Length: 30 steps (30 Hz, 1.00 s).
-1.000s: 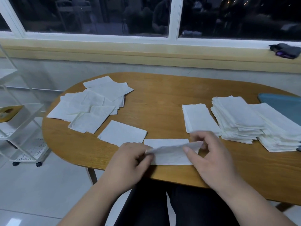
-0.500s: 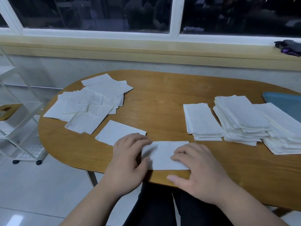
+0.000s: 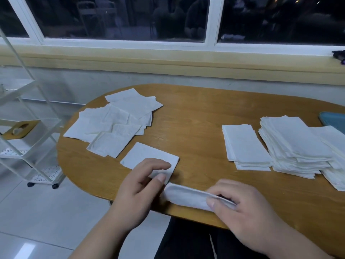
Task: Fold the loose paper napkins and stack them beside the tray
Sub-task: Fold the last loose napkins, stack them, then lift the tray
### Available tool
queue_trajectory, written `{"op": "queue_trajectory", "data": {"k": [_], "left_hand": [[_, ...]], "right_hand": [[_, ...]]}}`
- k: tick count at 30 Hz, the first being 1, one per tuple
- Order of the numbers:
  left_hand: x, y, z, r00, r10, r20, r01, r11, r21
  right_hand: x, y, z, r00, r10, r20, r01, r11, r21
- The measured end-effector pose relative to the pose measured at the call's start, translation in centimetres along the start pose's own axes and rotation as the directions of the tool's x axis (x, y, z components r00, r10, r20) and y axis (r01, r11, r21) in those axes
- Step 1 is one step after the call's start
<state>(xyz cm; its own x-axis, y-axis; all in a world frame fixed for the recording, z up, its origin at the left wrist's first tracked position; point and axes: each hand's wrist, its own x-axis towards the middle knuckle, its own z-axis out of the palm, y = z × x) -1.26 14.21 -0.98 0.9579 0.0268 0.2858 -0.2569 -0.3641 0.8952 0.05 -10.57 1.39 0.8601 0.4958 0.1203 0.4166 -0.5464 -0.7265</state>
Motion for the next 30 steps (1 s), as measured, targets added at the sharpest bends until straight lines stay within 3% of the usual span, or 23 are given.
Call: {"op": "queue_trajectory", "data": {"k": [5, 9, 14, 18, 20, 25, 30], "left_hand": [[0.8, 0.7, -3.9, 0.994, -0.103, -0.020, 0.099, 0.983, -0.157], [3.0, -0.1, -5.2, 0.959, -0.233, -0.159, 0.242, 0.970, 0.038], [5.9, -2.0, -5.8, 0.940, -0.281, -0.193, 0.335, 0.870, 0.361], [6.3, -3.0, -5.2, 0.967, -0.202, -0.153, 0.253, 0.808, 0.532], [6.4, -3.5, -5.1, 0.976, -0.155, -0.152, 0.215, 0.797, 0.565], [6.2, -4.1, -5.3, 0.978, -0.160, -0.132, 0.205, 0.828, 0.522], [6.4, -4.2, -6.0, 0.953, -0.252, -0.165, 0.292, 0.908, 0.300]], "right_hand": [[7.1, -3.8, 1.1, 0.977, 0.182, 0.110, -0.203, 0.952, 0.229], [11.7, -4.8, 3.5, 0.970, 0.216, 0.111, -0.237, 0.940, 0.247], [15.0, -2.8, 6.0, 0.970, 0.243, -0.021, -0.244, 0.968, -0.060], [15.2, -1.7, 7.4, 0.991, 0.131, -0.025, -0.131, 0.922, -0.365], [15.1, -1.1, 7.8, 0.997, 0.070, -0.043, -0.081, 0.899, -0.430], [14.7, -0.1, 8.0, 0.992, 0.045, -0.115, -0.086, 0.919, -0.386], [14.6, 0.0, 8.1, 0.990, 0.006, -0.140, -0.035, 0.978, -0.207]]}}
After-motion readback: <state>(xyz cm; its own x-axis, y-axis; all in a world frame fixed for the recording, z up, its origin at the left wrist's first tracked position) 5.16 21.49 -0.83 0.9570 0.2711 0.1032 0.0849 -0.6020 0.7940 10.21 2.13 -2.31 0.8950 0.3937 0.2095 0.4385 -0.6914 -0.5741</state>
